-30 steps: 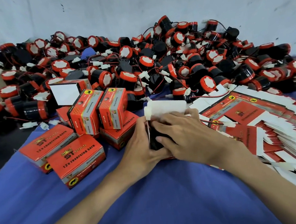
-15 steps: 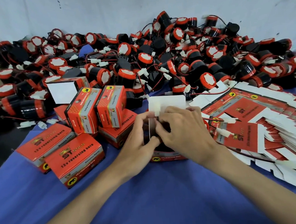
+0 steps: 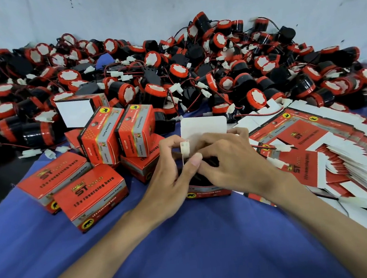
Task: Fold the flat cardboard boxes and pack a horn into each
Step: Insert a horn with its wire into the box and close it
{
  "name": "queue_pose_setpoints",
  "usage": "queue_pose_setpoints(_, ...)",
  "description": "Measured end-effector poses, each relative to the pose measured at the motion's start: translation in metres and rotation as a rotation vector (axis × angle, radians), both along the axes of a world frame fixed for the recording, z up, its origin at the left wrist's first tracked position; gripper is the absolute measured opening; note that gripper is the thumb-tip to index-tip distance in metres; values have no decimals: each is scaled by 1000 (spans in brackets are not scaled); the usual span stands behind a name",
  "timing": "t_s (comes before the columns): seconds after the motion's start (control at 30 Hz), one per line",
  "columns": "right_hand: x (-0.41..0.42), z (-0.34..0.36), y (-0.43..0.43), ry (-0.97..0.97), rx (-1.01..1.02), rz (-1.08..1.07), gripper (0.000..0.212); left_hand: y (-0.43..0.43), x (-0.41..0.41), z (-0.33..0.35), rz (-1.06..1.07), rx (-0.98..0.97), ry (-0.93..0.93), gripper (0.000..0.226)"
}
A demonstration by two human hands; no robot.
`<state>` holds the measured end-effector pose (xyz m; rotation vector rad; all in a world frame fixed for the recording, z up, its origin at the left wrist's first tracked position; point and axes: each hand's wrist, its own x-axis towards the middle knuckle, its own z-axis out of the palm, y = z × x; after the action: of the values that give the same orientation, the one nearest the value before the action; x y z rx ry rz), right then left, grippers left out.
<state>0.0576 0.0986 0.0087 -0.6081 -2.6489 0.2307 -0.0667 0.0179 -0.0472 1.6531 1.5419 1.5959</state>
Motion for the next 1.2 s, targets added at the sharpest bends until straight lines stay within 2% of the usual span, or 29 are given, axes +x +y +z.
queue_pose_setpoints(0.1,-1,2,1,-106,-51,-43,72,-2,1,3,8,56,48,33)
queue_pose_setpoints(0.17,-4,2,1,-104,-99,-91,73,-2,1,5,30,64,32,26)
queue_pose_setpoints(0.3,-6,-3,-3,-69,-114,-160,61,-1,-1,9,25,36,-46,15)
queue_pose_setpoints(0.43,-6,-3,-7,37,-196,-130,33,-4,-5,11,-91,36,-98,32)
queue_pose_setpoints(0.5,-3,-1,-3,60,-277,-85,17,-5,-7,10,-113,25,-40,38)
queue_pose_setpoints(0.57,0,0,1,34,-252,-26,10,-5,-8,7,-95,-8,28,41)
queue_pose_setpoints(0.73,4,0,2,9,-114,32,16,-4,-4,6,-141,-60,-46,33)
queue_pose_setpoints(0.83,7,4,7,-16,-193,91,23,-5,-6,3,-208,-139,-59,34)
queue_pose_setpoints(0.93,7,6,10,-24,-286,115,13,-4,-10,-4,-222,-137,-19,32)
queue_pose_setpoints(1.07,2,5,7,-33,-269,68,12,10,-8,-10,-70,-21,-28,51)
queue_pose_setpoints(1.1,3,6,7,-36,-256,64,12,10,-9,-11,-63,-25,-60,48)
queue_pose_setpoints(1.2,7,11,6,-75,-220,131,16,6,-11,-15,-111,-120,-85,17)
